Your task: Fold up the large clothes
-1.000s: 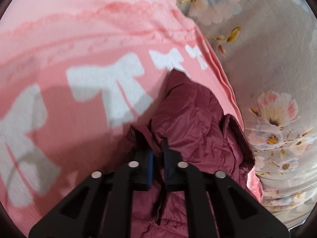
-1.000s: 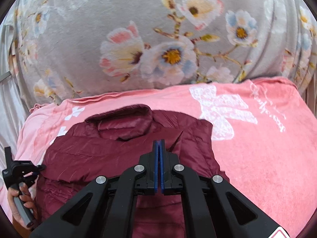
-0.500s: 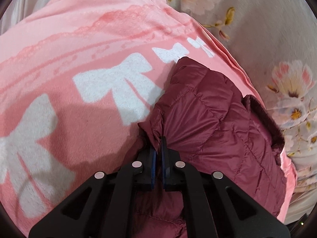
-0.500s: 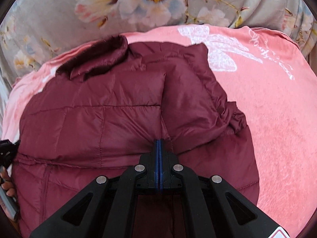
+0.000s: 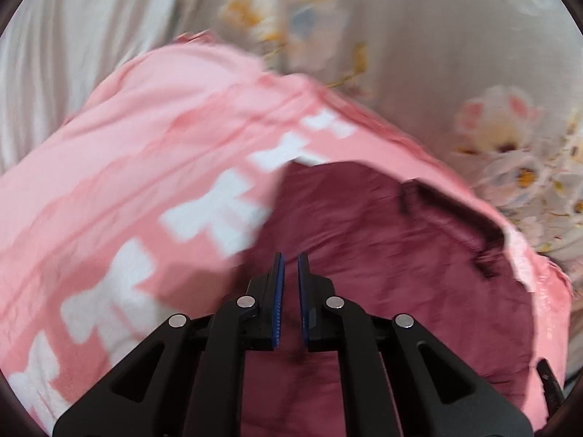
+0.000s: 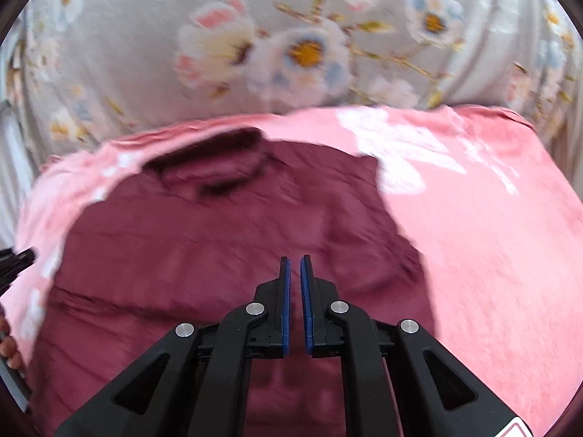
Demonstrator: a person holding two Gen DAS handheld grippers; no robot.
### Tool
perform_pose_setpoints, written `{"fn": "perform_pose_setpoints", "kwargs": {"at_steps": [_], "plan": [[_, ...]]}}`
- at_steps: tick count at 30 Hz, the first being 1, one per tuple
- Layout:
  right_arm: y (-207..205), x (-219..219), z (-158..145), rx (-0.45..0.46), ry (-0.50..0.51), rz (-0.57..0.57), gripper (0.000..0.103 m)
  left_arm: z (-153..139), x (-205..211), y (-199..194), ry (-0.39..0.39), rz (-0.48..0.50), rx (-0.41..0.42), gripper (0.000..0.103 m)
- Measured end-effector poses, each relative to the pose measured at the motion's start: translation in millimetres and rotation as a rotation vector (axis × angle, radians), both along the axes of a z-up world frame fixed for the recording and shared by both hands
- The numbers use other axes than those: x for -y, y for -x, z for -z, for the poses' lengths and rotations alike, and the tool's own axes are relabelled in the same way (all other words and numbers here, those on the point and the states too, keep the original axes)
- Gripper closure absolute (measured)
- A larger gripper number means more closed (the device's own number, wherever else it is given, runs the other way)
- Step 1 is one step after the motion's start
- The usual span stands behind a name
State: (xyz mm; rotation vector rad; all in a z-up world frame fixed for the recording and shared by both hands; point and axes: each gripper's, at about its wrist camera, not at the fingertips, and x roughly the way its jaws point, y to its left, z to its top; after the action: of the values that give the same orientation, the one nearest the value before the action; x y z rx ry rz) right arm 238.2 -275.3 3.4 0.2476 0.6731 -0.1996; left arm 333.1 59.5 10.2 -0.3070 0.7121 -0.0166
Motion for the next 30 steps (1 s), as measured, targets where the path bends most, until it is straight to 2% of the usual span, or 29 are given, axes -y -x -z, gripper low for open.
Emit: {"fn": "perform_pose_setpoints", "kwargs": {"at_steps": [3, 8, 11, 13, 19, 24, 27, 30], "plan": [[-24, -18, 5, -0.017, -0.027, -0.059, 0.095, -13, 39, -14, 0.005, 0.069, 0.003, 0.094], [-36, -34, 29, -0.077, -0.069, -0.103, 0.095, 16, 95, -33, -0.038, 0.161, -0.095, 0.094], [-32, -40, 46, -0.117, -0.069, -0.11, 0.095, 43, 107, -30, -0.059, 0.179, -0.145, 0.094], [-30, -39, 55, -0.137, -0.082, -0.111, 0.096, 55, 110, -24, -0.091, 0.184, -0.151, 0.094], [-27, -41, 66, -0.166, -0.082, -0.104, 0.101, 70, 110, -16, -0.151, 0.198, -0.165, 0.094], [-23, -50, 67, -0.191, -0.003, -0.113, 0.102, 74, 115, -11, -0.199, 0.202, -0.153, 0.094], [-22, -49, 63, -0.201, 0.009, -0.124, 0.102, 71, 112, -13, -0.177, 0.203, -0.152, 0.094], [-16, -41, 44, -0.148, -0.009, -0.128, 0.098, 58, 97, -20, -0.058, 0.206, -0.165, 0.094]]}}
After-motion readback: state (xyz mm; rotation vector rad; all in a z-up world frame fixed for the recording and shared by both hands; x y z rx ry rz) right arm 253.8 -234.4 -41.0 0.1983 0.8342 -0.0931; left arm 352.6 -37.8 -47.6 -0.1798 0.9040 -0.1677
